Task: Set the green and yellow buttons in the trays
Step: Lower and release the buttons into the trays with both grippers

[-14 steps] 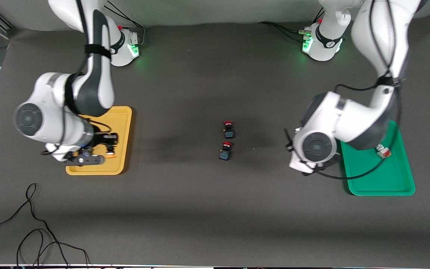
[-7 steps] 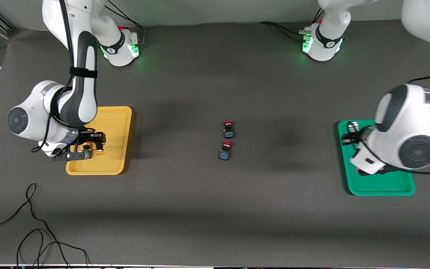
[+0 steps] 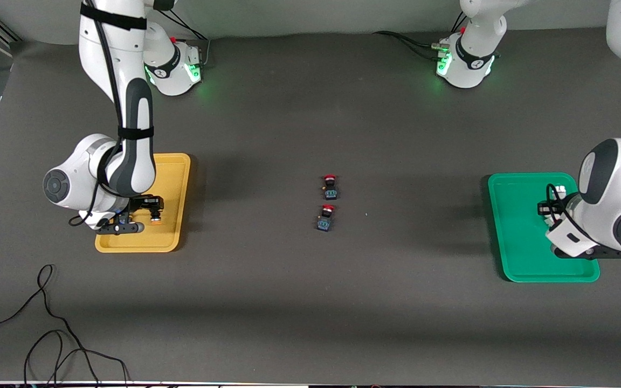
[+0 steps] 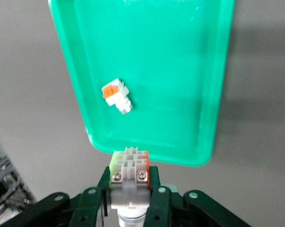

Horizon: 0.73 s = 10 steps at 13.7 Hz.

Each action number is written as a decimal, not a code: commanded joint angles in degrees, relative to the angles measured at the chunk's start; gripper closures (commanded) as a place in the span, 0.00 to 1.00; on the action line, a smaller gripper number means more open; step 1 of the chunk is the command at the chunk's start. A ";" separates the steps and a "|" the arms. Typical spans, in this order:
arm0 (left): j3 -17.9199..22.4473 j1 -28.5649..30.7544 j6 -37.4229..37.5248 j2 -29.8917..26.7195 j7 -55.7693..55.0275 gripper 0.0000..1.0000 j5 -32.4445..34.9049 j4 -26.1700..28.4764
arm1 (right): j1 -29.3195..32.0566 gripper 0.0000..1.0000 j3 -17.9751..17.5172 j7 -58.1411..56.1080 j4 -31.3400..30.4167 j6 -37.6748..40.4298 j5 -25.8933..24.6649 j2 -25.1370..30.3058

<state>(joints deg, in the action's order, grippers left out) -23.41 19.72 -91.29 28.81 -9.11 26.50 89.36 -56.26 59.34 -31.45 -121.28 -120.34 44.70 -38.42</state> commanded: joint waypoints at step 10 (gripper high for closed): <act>-0.50 6.29 -24.18 1.86 -5.21 1.00 6.02 14.96 | -6.48 0.00 13.76 5.78 15.79 21.25 -7.60 4.49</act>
<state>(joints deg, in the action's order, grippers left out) -23.53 24.23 -112.21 31.48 -13.02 31.30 101.91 -60.45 69.32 -28.85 -110.11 -104.83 40.40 -35.52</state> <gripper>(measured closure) 0.665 0.000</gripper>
